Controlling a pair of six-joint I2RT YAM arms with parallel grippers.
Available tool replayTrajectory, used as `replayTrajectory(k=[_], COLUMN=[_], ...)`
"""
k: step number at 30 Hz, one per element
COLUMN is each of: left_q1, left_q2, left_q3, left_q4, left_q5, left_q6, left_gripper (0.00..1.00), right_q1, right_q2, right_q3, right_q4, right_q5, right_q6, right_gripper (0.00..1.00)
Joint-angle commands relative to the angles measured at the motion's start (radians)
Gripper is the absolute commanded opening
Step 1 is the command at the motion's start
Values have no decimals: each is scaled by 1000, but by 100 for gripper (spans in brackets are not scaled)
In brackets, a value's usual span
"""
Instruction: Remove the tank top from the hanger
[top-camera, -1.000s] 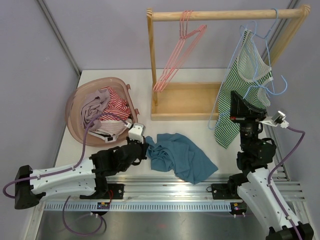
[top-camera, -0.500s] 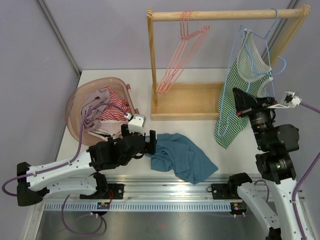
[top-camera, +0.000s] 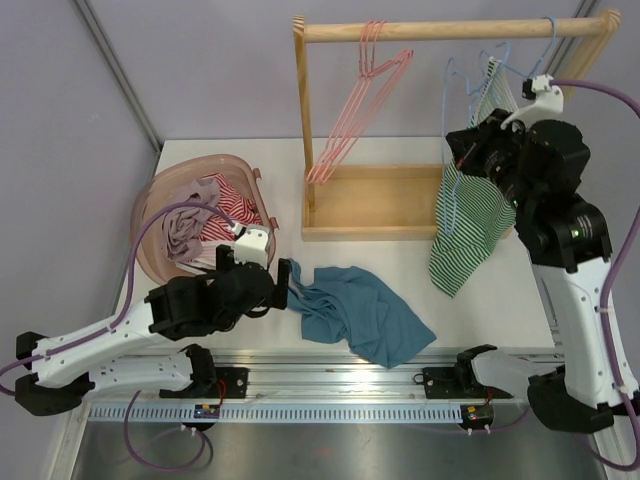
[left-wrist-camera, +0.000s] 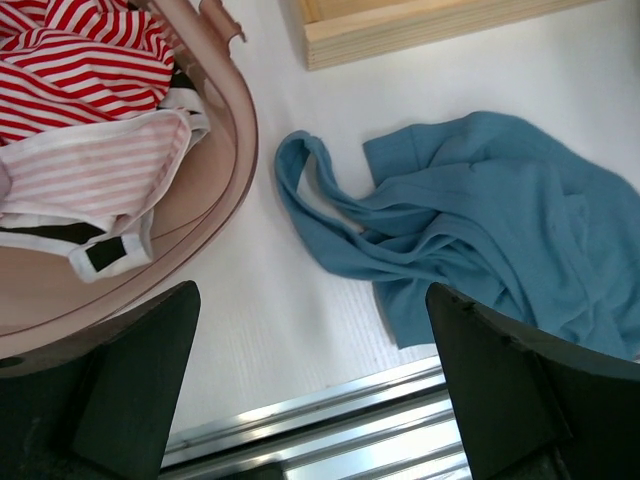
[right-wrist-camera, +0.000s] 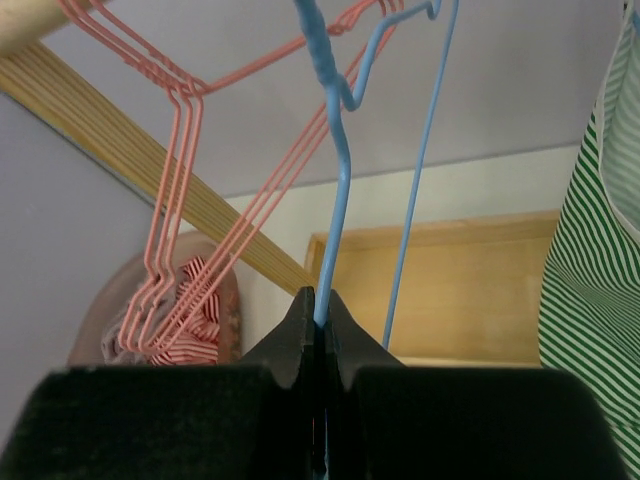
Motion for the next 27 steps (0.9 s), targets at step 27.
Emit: replayTrajectory(k=[27], left_q1=[0], left_q2=[-139], left_q3=[-54], left_q4=[-5], left_q5=[31], left_q6=[84], left_gripper=[99], right_q1=[271], right_q2=[719], right_q3=[838], right_q4=[-330], right_q5=[215], right_q6=[-196], right_gripper=[0])
